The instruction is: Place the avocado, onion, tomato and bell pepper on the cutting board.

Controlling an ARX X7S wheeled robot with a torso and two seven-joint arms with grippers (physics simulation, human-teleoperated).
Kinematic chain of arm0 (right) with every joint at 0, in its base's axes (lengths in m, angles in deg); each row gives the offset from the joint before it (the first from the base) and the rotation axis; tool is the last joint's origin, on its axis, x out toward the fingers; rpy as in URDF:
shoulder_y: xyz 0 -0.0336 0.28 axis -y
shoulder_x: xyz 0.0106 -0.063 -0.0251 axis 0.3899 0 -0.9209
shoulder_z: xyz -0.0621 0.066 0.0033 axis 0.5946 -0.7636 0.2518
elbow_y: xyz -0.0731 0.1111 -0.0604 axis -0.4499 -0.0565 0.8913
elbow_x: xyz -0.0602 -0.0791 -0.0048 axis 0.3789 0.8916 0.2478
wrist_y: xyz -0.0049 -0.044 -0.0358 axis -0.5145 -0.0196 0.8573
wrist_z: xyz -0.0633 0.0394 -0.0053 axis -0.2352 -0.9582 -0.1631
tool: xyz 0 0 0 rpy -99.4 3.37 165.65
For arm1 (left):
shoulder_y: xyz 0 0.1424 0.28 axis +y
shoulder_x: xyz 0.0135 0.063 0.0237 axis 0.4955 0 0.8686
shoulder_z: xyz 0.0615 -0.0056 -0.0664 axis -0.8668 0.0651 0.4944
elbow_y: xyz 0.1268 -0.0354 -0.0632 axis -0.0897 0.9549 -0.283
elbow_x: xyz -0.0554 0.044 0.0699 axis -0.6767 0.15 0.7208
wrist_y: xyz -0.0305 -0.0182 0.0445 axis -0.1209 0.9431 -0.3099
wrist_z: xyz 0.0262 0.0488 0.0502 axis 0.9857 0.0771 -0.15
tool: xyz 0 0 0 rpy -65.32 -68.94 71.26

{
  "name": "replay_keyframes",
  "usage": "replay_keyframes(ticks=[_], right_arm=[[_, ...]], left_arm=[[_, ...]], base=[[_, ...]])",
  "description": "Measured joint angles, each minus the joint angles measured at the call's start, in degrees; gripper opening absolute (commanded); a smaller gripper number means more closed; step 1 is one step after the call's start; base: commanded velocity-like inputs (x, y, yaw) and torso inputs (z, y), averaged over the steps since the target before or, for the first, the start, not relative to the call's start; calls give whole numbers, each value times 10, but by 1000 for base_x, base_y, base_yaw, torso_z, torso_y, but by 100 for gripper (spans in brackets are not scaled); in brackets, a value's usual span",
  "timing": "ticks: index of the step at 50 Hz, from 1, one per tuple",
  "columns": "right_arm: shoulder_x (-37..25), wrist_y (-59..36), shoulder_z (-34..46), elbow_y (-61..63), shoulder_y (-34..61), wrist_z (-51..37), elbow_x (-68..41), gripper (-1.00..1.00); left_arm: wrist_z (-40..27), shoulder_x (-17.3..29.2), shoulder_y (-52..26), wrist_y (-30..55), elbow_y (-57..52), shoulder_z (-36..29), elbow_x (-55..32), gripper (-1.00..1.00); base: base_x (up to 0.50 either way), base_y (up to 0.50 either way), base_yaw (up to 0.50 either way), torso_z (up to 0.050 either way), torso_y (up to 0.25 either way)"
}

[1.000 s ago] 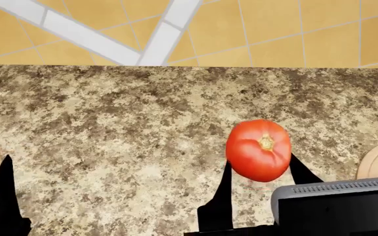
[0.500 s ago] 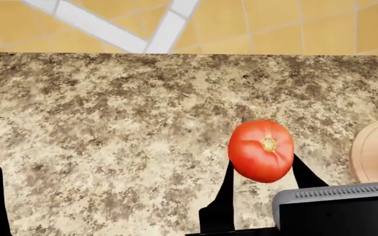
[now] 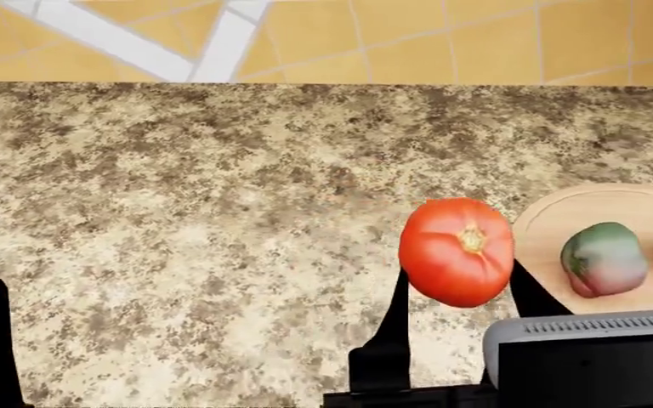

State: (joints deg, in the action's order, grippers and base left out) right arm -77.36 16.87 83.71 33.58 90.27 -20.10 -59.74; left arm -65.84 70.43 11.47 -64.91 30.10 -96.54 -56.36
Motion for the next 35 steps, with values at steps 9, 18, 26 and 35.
replay_keyframes(ticks=[9,18,26,35], right_arm=[[-4,6,-3,0,1,-11,-13,-100],[-10,12,-3,1,-1,-19,-23,-100],[-16,17,-2,3,-2,-25,-32,-100],[-23,23,-1,3,-4,-29,-38,-100]], left_arm=[[0,1,1,0,-1,1,0,-100],[-1,3,6,-1,-3,1,2,-100],[-4,4,10,-2,-7,1,5,-100],[-9,2,13,-1,-11,1,9,-100]], base=[[0,-500,0,0,0],[0,-500,0,0,0],[0,-500,0,0,0],[0,-500,0,0,0]])
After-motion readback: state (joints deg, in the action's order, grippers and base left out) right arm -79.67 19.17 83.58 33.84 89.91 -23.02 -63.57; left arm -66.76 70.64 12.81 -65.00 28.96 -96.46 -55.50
